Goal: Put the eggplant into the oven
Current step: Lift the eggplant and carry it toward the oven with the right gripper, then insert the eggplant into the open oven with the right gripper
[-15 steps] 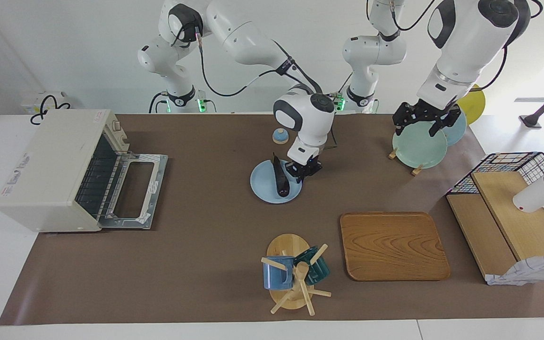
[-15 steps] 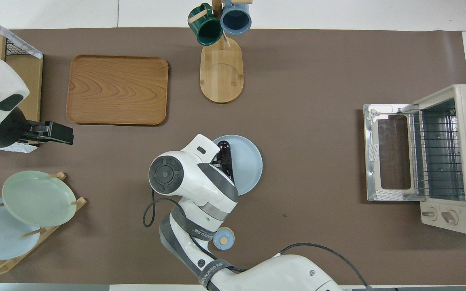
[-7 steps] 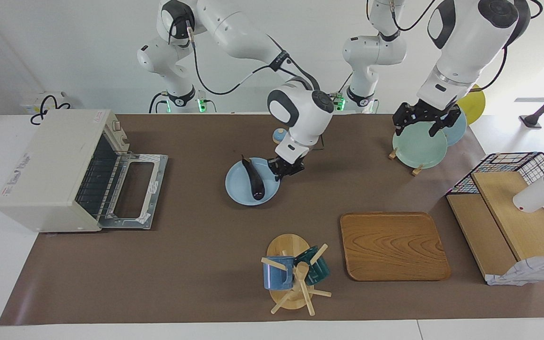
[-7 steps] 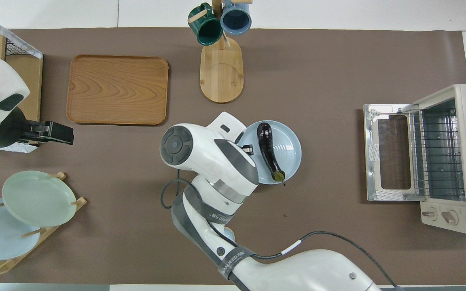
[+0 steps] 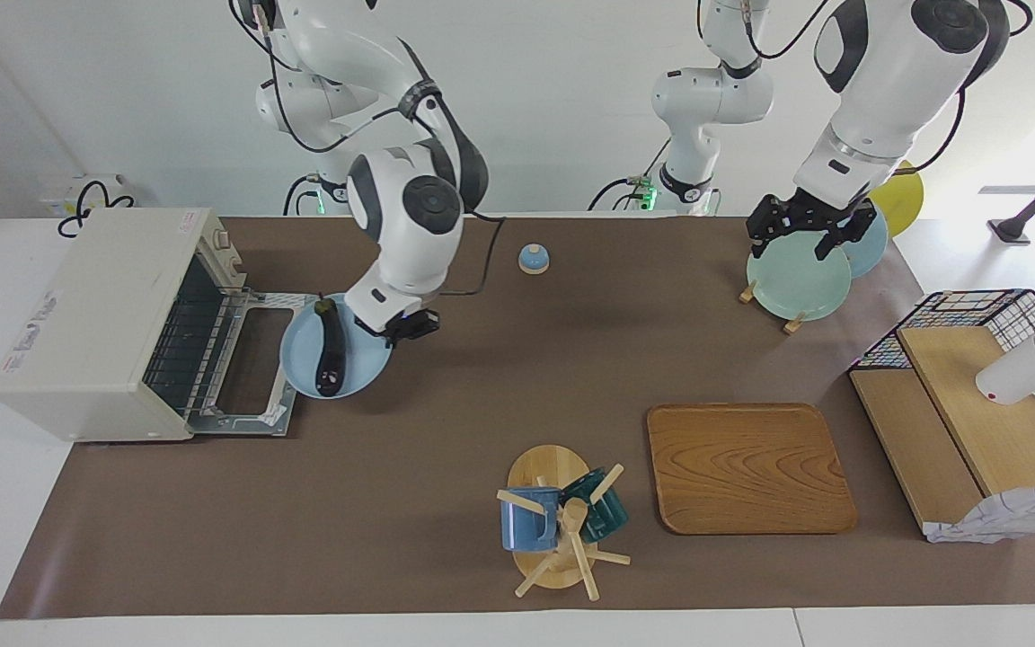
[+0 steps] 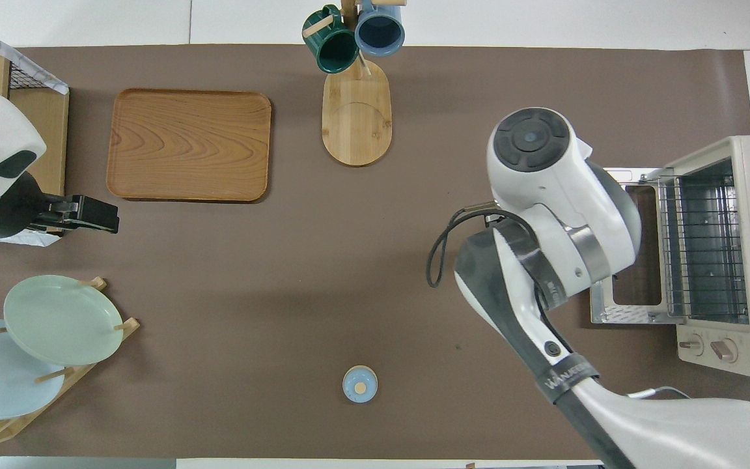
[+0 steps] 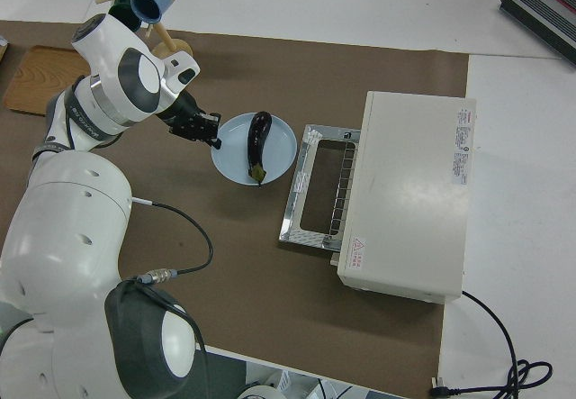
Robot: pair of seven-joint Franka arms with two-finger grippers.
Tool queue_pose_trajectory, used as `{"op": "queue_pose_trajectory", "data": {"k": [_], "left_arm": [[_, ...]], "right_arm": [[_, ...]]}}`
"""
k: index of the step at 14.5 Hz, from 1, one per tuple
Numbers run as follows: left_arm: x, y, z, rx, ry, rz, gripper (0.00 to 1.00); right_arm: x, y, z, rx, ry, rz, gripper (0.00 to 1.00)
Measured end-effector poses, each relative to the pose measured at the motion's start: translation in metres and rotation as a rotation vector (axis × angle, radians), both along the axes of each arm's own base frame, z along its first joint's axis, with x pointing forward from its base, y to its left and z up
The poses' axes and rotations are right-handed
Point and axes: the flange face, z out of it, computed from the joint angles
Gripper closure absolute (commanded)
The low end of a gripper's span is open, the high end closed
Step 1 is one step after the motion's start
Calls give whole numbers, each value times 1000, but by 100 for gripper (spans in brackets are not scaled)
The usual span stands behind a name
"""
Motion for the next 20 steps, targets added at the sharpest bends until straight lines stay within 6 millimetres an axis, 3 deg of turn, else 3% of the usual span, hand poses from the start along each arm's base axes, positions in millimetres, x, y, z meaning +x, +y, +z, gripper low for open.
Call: {"op": "queue_pose_trajectory", "data": {"k": [4,9,11,16,20], "left_arm": [[0,3,0,-1,2,7,0],[1,5,0,-1,2,9,0],[1,5,0,-1,2,9,0],[1,5,0,-1,2,9,0],[1,5,0,-1,2,9,0]], "right_arm": [[-22,-74,-16,29,48,6,100],[-25,-173,-13,75,95,47,100],[-26,-201,-15,89,90,58,100],[-34,-223,-37,109,73,91,100],[-40,-225,-37,115,63,99,100]]}}
